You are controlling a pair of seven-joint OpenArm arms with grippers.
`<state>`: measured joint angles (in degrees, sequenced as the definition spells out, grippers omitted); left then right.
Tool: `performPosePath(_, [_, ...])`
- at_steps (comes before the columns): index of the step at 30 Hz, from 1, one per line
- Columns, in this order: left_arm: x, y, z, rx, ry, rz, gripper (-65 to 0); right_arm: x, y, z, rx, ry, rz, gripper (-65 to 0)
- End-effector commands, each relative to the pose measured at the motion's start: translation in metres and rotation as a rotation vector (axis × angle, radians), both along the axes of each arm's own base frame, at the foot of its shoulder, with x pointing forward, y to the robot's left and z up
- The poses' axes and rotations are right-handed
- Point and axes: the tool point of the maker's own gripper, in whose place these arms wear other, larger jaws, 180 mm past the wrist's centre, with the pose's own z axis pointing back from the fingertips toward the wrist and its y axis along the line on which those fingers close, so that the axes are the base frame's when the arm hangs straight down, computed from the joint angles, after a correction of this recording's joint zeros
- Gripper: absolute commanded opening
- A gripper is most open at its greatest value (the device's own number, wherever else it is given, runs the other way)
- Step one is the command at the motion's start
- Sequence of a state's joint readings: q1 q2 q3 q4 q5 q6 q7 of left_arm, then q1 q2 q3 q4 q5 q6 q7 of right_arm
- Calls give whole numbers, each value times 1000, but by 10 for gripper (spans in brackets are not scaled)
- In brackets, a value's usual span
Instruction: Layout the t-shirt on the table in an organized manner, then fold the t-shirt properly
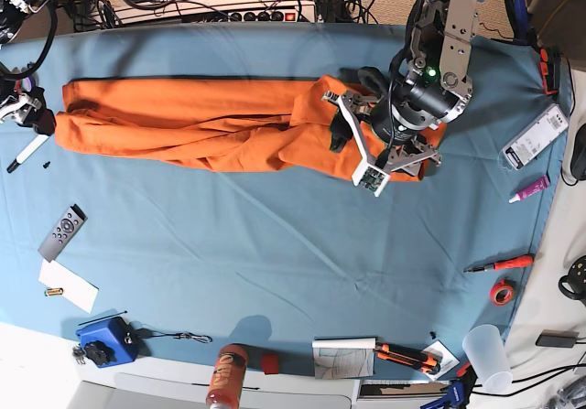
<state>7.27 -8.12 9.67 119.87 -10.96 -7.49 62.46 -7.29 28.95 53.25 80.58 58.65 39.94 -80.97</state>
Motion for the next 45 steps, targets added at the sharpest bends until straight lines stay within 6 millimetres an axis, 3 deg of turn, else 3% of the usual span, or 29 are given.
performPosePath(1, [5, -1, 9, -10, -32, 0, -245, 9, -5, 13, -4, -60, -8, -285])
performPosePath(7, [4, -1, 8, -9, -28, 0, -245, -3, -5, -31, 159, -27, -103, -285])
performPosePath(12, [4, -1, 9, -11, -31, 0, -245, -5, 1, -46, 226, 5, -112, -285])
performPosePath(23, [4, -1, 8, -9, -27, 0, -245, 8, 50, -74, 235, 117, 61, -285])
performPosePath(26, [2, 0, 6, 0, -12, 0, -245, 8, 47, -72, 232, 111, 54, -301])
performPosePath(27, [1, 1, 5, 3, -6, -1, -245, 7, 45, -70, 231, 104, 46, -345])
performPosePath(31, [-3, 2, 9, 16, 3, -3, -245, 14, 28, -55, 229, 42, -8, -632])
performPosePath(32, [-3, 2, 14, 14, -8, -4, -245, 18, 23, -49, 228, 15, -25, -650])
performPosePath(36, [-4, 4, 32, 17, -69, 7, -270, 38, 7, -24, 216, -83, -71, -650])
performPosePath(40, [-8, 21, 37, 64, -100, 80, -272, 56, 5, -13, 186, -107, -64, -650])
performPosePath(42, [-10, 34, 34, 87, -91, 124, -314, 62, 8, -8, 155, -104, -42, -650])
performPosePath(45, [-10, 65, 28, 116, -72, 217, -428, 69, 17, 0, 68, -84, 25, -650])
